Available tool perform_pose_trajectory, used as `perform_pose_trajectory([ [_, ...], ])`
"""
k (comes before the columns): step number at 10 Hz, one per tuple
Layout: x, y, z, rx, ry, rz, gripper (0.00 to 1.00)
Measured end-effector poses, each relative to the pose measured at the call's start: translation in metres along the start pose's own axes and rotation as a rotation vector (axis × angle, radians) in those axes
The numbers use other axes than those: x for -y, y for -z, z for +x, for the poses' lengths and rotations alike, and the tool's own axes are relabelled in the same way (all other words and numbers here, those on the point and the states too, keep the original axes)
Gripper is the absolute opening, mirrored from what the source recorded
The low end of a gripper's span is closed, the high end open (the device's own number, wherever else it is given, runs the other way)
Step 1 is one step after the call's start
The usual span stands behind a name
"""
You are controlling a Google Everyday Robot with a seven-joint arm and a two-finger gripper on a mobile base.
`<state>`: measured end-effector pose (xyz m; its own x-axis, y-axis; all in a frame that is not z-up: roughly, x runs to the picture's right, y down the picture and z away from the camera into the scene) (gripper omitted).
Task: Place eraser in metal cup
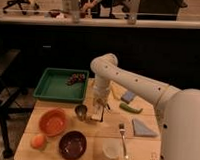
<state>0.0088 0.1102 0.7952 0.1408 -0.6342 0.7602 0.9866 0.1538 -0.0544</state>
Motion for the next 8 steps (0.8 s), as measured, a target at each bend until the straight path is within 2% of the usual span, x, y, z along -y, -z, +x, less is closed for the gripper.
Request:
perform_pose_trajectory([
  [8, 0.06, -0.006, 0.001, 0.052, 0.152, -0.032, 0.0],
])
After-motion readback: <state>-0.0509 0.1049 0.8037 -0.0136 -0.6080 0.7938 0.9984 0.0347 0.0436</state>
